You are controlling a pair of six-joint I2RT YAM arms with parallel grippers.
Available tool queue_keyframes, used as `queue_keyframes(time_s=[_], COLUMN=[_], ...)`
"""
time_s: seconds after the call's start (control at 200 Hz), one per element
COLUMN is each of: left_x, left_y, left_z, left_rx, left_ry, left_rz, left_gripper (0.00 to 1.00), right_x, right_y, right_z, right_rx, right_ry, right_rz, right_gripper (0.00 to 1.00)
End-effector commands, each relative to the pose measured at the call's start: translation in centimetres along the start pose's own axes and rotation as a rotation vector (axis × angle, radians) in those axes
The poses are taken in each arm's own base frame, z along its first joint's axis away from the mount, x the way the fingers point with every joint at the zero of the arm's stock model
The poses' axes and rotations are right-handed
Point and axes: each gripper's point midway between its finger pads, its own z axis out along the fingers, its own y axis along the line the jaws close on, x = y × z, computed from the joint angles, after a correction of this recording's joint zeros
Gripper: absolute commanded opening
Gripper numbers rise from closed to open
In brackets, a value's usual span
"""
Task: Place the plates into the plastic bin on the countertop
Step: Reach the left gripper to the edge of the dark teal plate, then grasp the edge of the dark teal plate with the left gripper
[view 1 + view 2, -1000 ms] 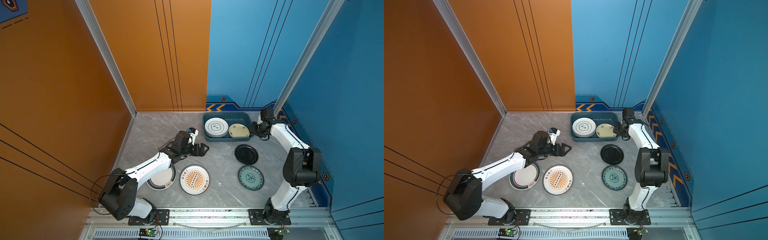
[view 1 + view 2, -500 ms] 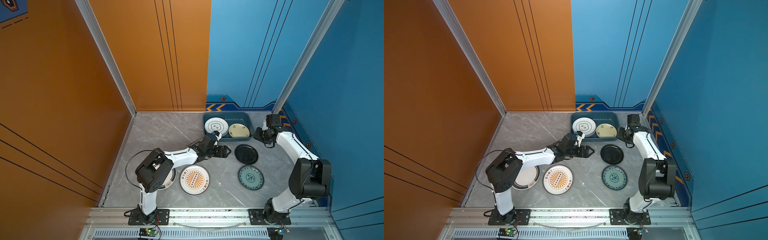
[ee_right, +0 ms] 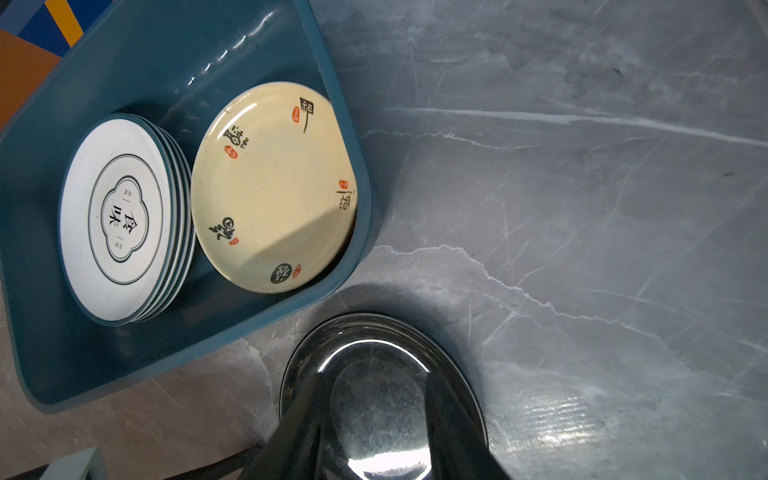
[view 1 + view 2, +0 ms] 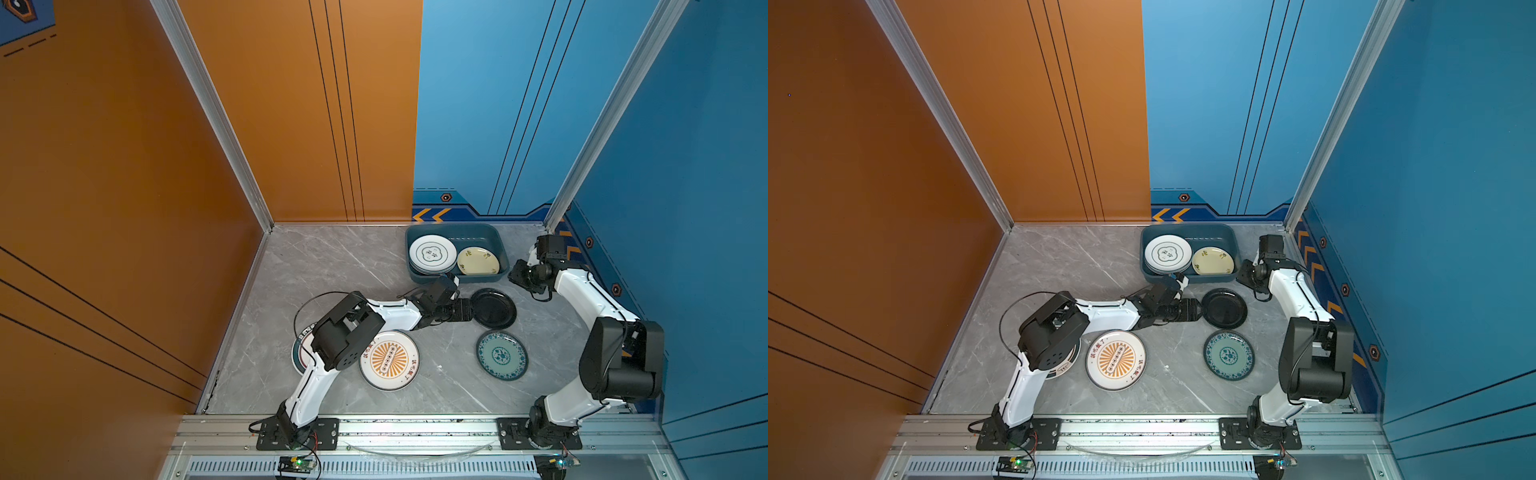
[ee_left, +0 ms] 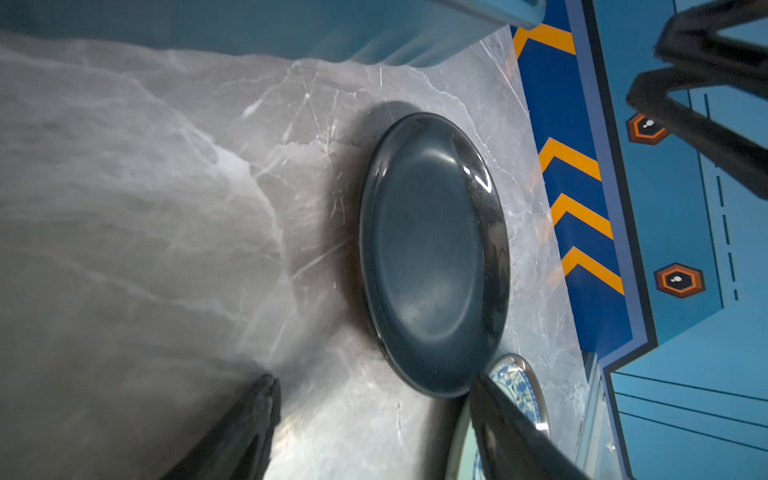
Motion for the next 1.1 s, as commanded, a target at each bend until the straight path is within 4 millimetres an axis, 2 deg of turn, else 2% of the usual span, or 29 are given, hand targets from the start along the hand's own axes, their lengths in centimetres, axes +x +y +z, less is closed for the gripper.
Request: queue_keyframes(time_s=[0.0, 0.466, 0.721, 0.831, 0.971, 1.091], left_x=[-0.8, 0.0, 0.7, 1.0, 1.1, 0.9], left_y=[-0.2, 1.5, 3.0, 3.5, 3.6, 3.7], left_z=[1.0, 4.2, 4.8, 5.1, 5.1, 4.8], left_rx=[0.001, -0.049, -0.117, -0.141, -0.152, -0.173], left_ry=[-0.027, 0.033, 0.072, 0.090, 0.100, 0.101], left_rz=[-0.013, -0.004, 0.025, 0.041, 0.058, 0.077], left_gripper=[0.72, 0.50, 0.40, 0.30, 0.21, 0.17], right_x=[0.0, 0.2, 0.4, 0.4, 0.6, 0.8], right_y=[0.3, -0.1, -0.1, -0.1, -0.2, -0.3], right_z=[-0.3, -0.1, 0.2, 0.2, 0.3, 0.4], right_rx=[-0.033, -0.046, -0.052, -0.053, -0.051, -0.048], right_ry=[-0.014, -0.007, -0.002, -0.001, 0.003, 0.007], right_rz=[0.010, 0.026, 0.031, 0.031, 0.031, 0.031], right_gripper=[0.42, 0.42, 0.42, 0.42, 0.42, 0.42])
